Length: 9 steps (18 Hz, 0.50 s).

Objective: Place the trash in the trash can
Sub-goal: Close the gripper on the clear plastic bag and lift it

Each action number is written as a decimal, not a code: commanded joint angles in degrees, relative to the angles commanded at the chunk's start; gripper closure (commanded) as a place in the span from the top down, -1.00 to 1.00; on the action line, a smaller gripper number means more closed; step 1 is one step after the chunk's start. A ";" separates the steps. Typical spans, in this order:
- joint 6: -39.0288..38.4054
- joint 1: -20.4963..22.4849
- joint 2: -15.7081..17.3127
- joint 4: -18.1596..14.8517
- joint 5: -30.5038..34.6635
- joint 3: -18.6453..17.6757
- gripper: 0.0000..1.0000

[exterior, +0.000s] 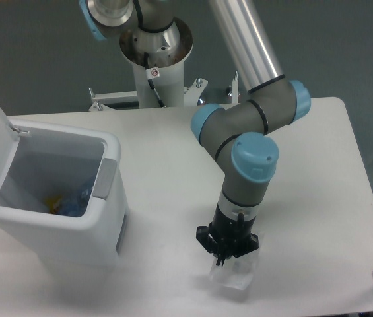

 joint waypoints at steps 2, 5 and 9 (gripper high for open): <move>-1.23 0.53 1.41 0.00 -2.20 0.09 -1.00; -4.39 1.49 4.39 0.00 -6.59 0.53 -1.00; -9.66 2.55 9.40 0.00 -14.24 1.14 -1.00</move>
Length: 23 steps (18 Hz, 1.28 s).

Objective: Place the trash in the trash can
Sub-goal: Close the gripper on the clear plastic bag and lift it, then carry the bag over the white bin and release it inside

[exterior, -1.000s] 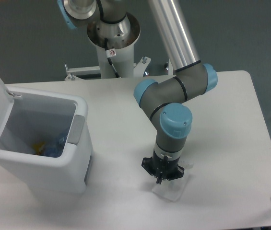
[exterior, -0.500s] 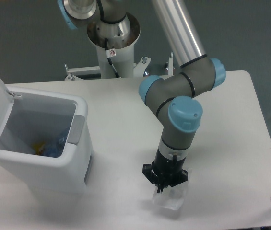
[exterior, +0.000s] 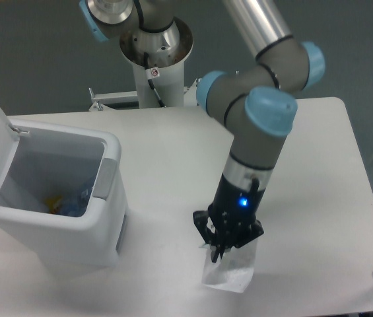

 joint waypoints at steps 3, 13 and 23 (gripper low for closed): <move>-1.94 -0.35 2.90 0.00 -3.34 0.18 -1.00; -3.18 -6.50 12.74 0.26 -7.48 -2.36 -1.00; 3.57 -14.67 16.54 0.44 -3.62 -9.48 -0.49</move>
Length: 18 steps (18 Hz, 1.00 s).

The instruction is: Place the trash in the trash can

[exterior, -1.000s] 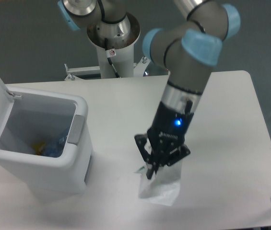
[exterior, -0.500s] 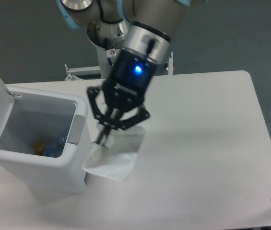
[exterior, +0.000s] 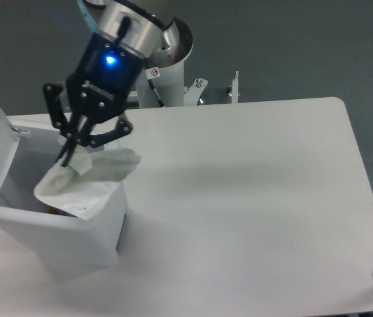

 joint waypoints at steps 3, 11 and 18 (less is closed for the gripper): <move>2.56 -0.09 -0.09 0.17 0.09 -0.71 0.92; 4.59 3.92 -0.44 0.00 0.09 -0.89 1.00; 17.13 17.82 -4.64 -0.09 0.09 -4.13 1.00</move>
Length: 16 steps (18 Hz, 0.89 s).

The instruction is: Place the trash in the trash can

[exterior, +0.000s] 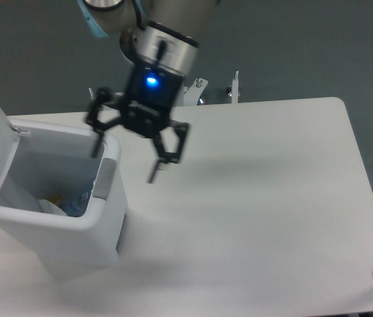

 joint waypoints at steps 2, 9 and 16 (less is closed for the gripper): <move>2.48 2.64 -1.76 -0.09 0.26 -0.45 1.00; 14.78 10.65 -7.04 -0.17 12.90 0.87 1.00; 25.59 12.58 -12.93 -0.79 26.89 4.82 1.00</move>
